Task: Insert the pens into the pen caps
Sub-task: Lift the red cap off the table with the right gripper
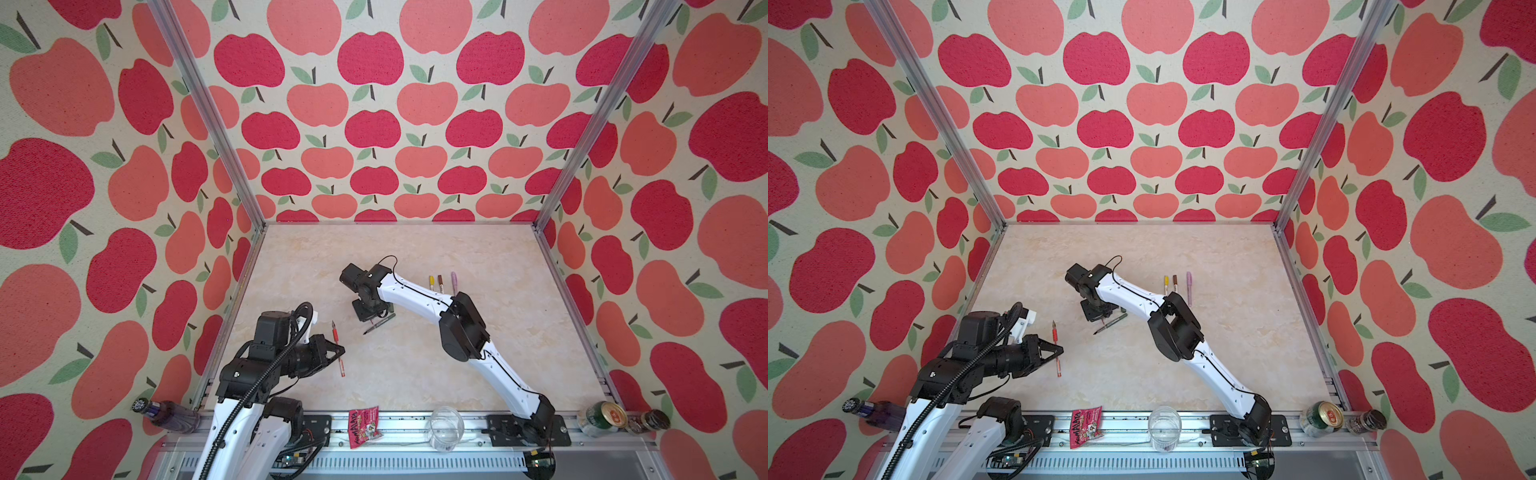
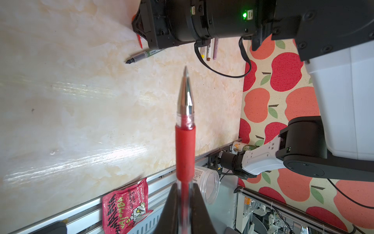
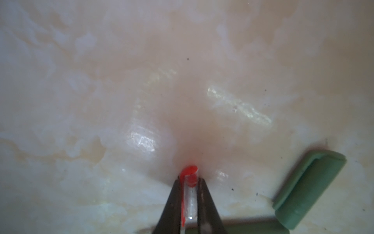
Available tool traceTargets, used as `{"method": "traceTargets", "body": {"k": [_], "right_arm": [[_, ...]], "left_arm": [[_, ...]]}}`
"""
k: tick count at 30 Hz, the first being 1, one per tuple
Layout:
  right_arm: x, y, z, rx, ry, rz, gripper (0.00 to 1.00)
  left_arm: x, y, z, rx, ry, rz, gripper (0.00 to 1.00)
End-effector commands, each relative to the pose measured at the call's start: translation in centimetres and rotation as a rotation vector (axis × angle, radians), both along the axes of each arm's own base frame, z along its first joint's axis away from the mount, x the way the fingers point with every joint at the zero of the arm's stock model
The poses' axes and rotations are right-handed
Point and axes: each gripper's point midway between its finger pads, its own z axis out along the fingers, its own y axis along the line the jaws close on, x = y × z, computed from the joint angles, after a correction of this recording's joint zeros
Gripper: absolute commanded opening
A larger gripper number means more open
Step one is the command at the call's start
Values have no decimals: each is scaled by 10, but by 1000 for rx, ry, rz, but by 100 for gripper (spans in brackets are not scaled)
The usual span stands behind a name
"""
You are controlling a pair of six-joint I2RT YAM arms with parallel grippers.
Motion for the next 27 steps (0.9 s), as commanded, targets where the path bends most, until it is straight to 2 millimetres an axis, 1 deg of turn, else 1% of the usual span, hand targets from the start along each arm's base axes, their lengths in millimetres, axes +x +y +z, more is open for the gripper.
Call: {"method": "traceTargets", "body": {"k": [1,4,8,10,13,17,21,23,27], "right_arm": [[8,-4,9,11,-22,-18,8],[13,0,23,59,-43,-22,5],[26,6,50,163,-80,-53,0],[33,9,65,233,-92,-70,0],[44,7,88,327,-109,-111,0],[54,-4,114,412,-134,-155,0],[57,-20,136,462,-175,-174,0],[58,-28,143,480,-184,-183,0],[56,-39,157,534,-186,-186,0]], "left_arm": [[1,-2,4,0,-21,-13,6],[2,-2,3,-2,-20,-6,6],[5,-5,2,-2,-19,-7,6],[8,-7,2,2,-19,-13,6],[12,-13,-1,15,-16,-25,6],[20,-24,-5,34,-19,-46,6],[27,-40,-11,51,-20,-81,6],[29,-47,-15,61,-13,-97,6],[35,-64,-15,73,-34,-140,6]]}}
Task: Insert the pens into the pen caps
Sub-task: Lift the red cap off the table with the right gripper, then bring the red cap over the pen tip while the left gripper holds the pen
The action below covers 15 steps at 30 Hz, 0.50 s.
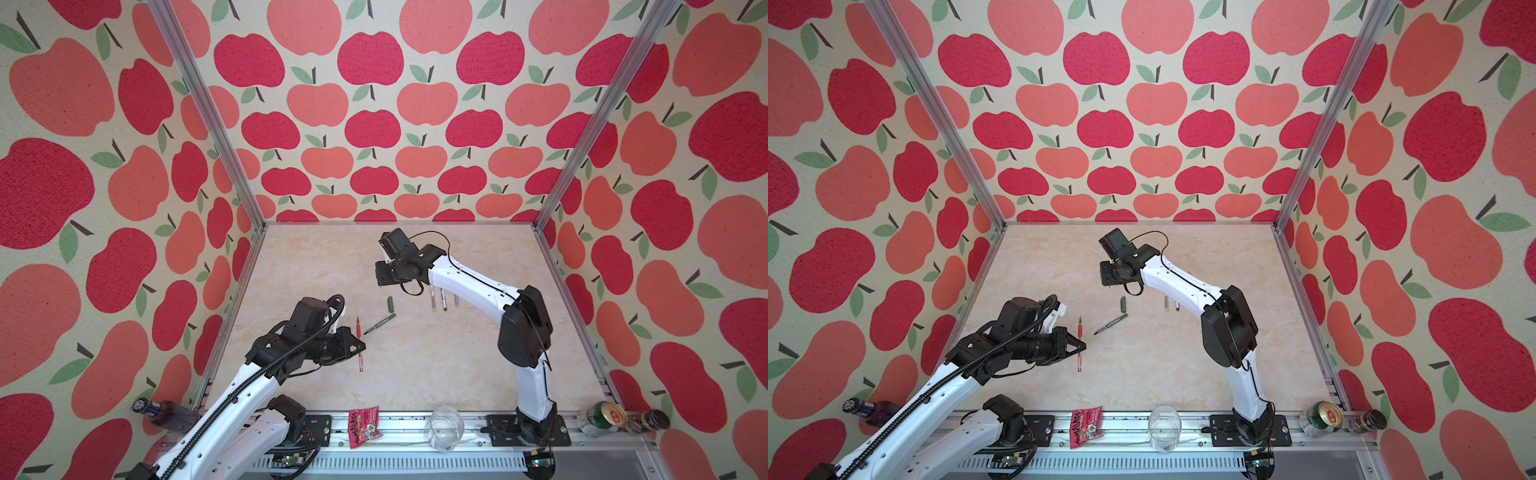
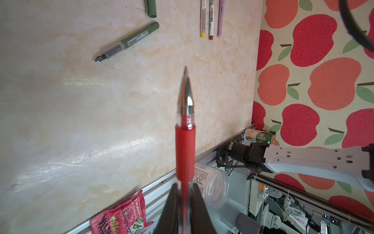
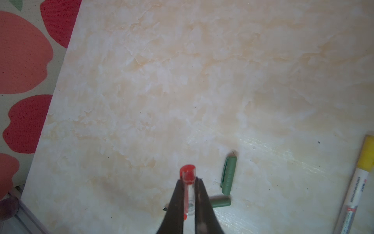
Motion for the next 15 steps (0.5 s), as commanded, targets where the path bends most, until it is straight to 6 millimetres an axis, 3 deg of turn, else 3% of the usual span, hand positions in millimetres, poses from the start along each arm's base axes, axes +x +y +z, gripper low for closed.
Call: {"method": "traceTargets", "body": {"k": [1,15], "right_arm": [[-2,-2,19,87,-12,1,0],[-37,-31,72,250,-23,27,0]], "left_arm": [[16,-12,7,-5,-72,7,6],[59,-47,18,-58,-267,-56,7]]}}
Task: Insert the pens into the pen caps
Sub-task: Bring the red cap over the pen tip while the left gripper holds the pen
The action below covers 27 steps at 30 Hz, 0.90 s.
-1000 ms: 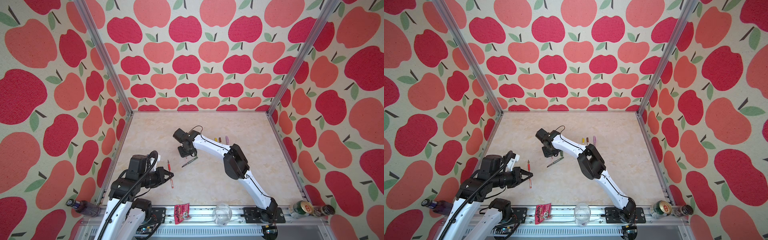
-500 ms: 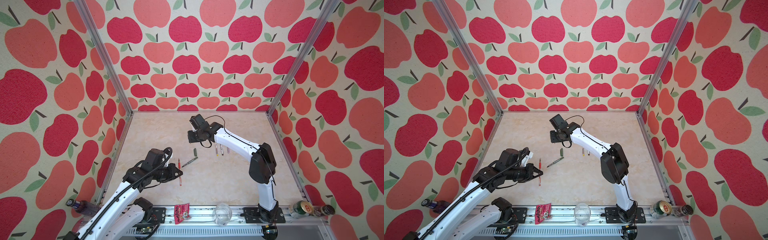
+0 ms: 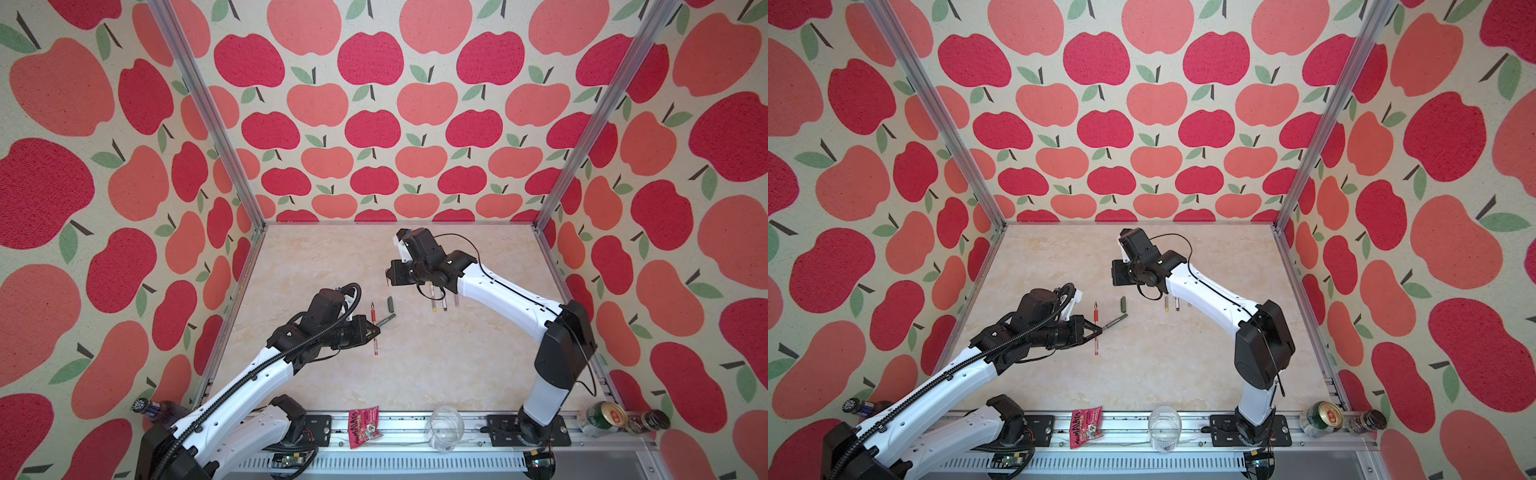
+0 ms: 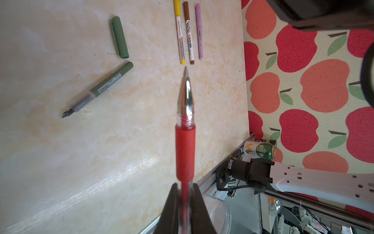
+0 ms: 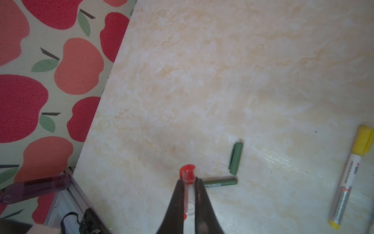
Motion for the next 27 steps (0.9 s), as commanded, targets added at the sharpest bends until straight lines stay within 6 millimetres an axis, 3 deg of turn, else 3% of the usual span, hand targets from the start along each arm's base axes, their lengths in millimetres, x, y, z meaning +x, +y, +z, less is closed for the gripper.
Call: {"method": "traceTargets", "body": {"k": [1,8,15,27], "right_arm": [[-10,-3,22,85,3,0,0],[-18,-6,44,156,-5,-3,0],[-24,-4,38,194,36,-2,0],[-25,5,42,253,64,6,1]], "left_arm": [[18,-14,14,-28,-112,-39,7],[28,-29,27,-69,-186,-77,7],[35,-34,40,-83,-233,-83,8],[36,-37,40,-84,-238,-92,8]]}}
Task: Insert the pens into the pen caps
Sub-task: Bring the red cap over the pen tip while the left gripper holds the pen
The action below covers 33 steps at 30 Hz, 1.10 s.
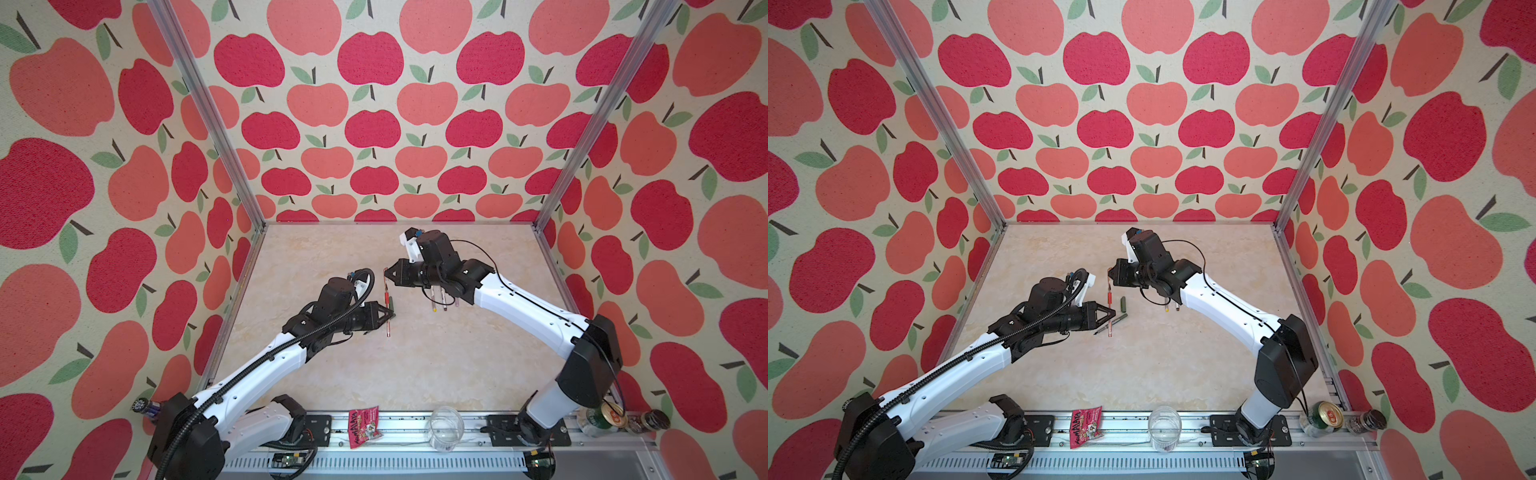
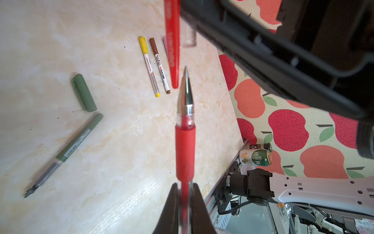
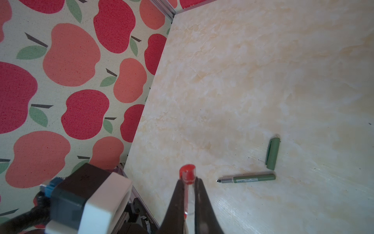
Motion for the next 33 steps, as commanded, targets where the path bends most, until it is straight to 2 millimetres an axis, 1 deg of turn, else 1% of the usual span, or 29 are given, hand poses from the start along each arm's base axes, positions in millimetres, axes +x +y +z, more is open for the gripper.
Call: {"method": "traceTargets", "body": {"k": [1,21,30,33], "right_arm": [[-3,1,8,38,8,6,1],[-10,1,5,17,2,16,1],[-11,-2,9,7,-17,10,1],[-9,-4,8,-2,-20,4,1]], "left_arm": [[4,-6,18,-21,-64,-26,8],[8,-3,16,-8,-78,-1,8],[8,-1,11,-6,-72,12,8],[8,-1,12,-8,-71,10,8]]}}
